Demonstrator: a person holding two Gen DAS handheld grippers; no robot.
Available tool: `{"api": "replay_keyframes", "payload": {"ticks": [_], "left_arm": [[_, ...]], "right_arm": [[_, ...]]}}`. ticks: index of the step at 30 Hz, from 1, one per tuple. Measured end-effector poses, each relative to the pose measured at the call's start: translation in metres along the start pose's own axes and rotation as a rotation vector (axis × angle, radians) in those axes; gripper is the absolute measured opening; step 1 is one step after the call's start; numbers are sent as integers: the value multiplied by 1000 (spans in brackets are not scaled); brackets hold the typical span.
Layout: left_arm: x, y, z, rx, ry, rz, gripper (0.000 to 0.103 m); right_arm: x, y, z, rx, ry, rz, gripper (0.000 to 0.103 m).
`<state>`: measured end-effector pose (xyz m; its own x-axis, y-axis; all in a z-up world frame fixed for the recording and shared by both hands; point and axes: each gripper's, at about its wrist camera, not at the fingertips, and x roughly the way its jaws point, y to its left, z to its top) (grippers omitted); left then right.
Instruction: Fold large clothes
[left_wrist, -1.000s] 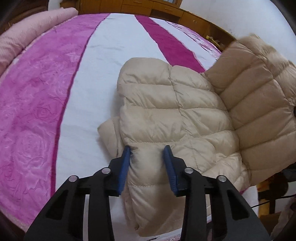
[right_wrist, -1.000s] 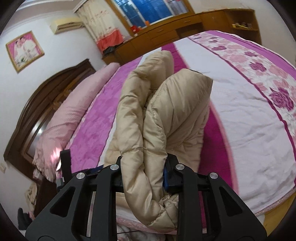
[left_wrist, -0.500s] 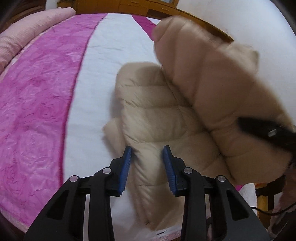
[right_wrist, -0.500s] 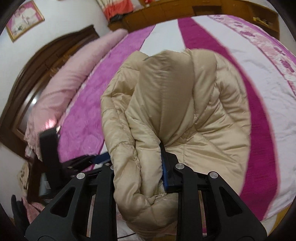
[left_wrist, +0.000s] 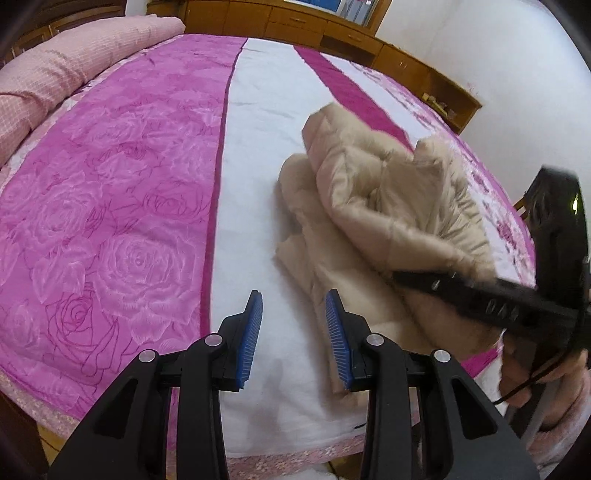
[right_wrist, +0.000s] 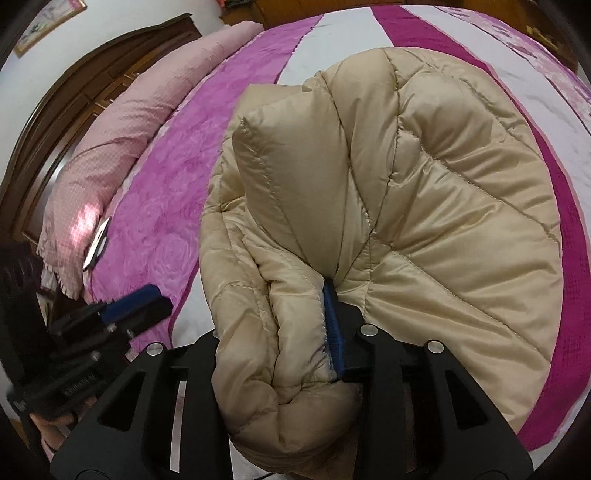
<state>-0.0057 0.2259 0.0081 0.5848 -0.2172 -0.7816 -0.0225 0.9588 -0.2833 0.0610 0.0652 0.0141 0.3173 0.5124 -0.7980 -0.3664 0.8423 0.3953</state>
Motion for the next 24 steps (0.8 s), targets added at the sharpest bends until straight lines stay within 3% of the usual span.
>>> {"api": "replay_keyframes", "payload": {"ticks": [5, 7, 9, 11, 17, 22, 24], "left_arm": [[-2, -13, 15, 1, -24, -37, 36], [-7, -22, 21, 24, -36, -62, 36], [-13, -34, 24, 54, -50, -65, 36], [-17, -42, 28, 72, -56, -67, 37], [-23, -58, 35, 90, -82, -55, 56], [-21, -76, 37, 128, -78, -38, 62], [-21, -84, 39, 133, -83, -46, 76]], "right_arm": [[-17, -5, -5, 3, 8, 43, 40], [-23, -3, -5, -2, 10, 64, 46], [-33, -2, -7, 1, -6, 107, 60], [-45, -2, -8, 2, -30, 160, 68], [-84, -4, -14, -12, -90, 195, 75], [-114, -23, -25, -4, -124, 187, 78], [-126, -32, -29, 6, -145, 173, 78]]}}
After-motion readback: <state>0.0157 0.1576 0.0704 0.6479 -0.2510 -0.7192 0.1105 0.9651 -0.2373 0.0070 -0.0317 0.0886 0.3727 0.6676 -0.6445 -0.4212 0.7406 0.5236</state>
